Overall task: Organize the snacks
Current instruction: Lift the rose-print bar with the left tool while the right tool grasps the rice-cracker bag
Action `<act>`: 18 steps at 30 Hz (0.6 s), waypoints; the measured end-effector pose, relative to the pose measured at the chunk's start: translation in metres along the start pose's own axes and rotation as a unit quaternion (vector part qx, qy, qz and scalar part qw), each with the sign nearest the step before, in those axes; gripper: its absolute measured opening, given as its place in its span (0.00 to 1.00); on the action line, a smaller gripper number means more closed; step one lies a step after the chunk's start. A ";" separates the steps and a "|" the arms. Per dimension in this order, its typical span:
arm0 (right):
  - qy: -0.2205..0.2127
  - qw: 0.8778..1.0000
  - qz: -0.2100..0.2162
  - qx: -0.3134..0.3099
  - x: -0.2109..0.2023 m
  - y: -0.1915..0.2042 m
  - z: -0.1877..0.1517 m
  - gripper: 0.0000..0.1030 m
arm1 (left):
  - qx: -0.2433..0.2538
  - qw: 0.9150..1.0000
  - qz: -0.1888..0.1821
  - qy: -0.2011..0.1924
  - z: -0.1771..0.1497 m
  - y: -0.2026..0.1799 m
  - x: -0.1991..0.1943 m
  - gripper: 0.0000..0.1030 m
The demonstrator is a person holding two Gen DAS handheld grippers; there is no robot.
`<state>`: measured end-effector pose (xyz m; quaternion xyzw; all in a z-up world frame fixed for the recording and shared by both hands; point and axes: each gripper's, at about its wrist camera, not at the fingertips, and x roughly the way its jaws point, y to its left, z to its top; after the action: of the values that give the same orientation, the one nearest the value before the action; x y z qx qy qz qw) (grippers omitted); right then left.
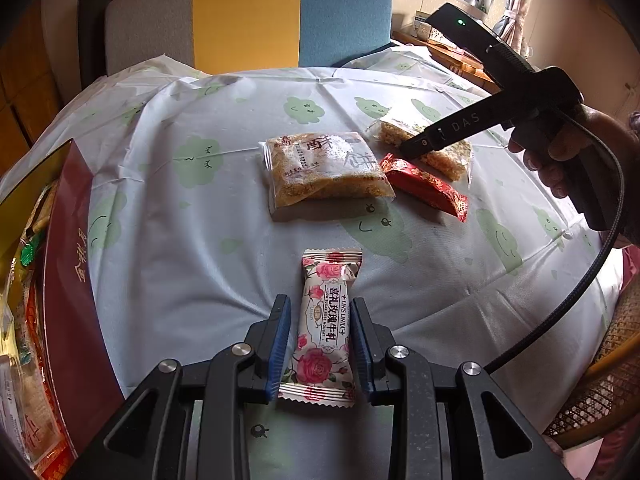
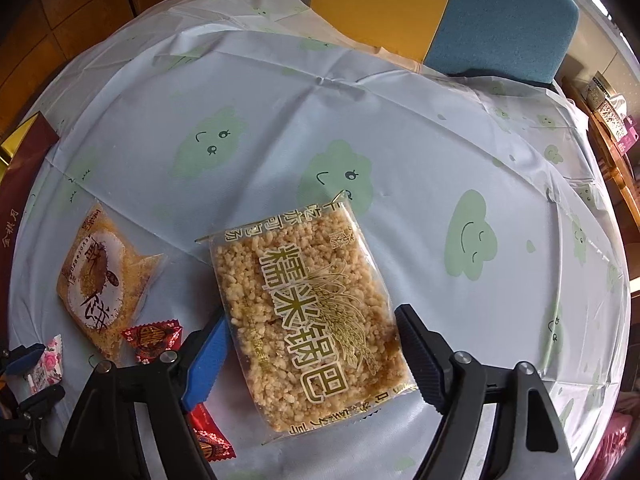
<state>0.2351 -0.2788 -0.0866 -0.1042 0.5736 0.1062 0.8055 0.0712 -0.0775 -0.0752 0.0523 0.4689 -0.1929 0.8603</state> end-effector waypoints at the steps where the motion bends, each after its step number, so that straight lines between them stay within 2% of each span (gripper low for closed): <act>1: 0.003 1.000 0.002 0.005 -0.002 -0.001 -0.004 0.77 | 0.001 1.000 0.001 0.000 0.000 0.000 0.000 0.30; 7: 0.040 0.997 -0.041 0.046 -0.010 -0.023 -0.035 0.77 | 0.005 1.000 0.010 -0.002 0.000 -0.004 0.000 0.30; 10: 0.047 0.995 -0.027 0.084 -0.013 -0.038 -0.055 0.78 | 0.005 1.000 0.015 -0.003 0.001 -0.006 0.000 0.29; 13: 0.041 0.993 -0.019 0.110 -0.011 -0.048 -0.062 0.79 | 0.003 1.000 0.028 -0.004 0.002 -0.007 0.000 0.24; 18: 0.034 0.994 -0.014 0.107 -0.009 -0.050 -0.067 0.80 | -0.010 0.999 0.032 0.002 0.004 -0.004 -0.002 0.19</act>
<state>0.1861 -0.3469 -0.0972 -0.0287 0.6072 0.0294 0.7935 0.0723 -0.0815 -0.0707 0.0588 0.4708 -0.1601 0.8656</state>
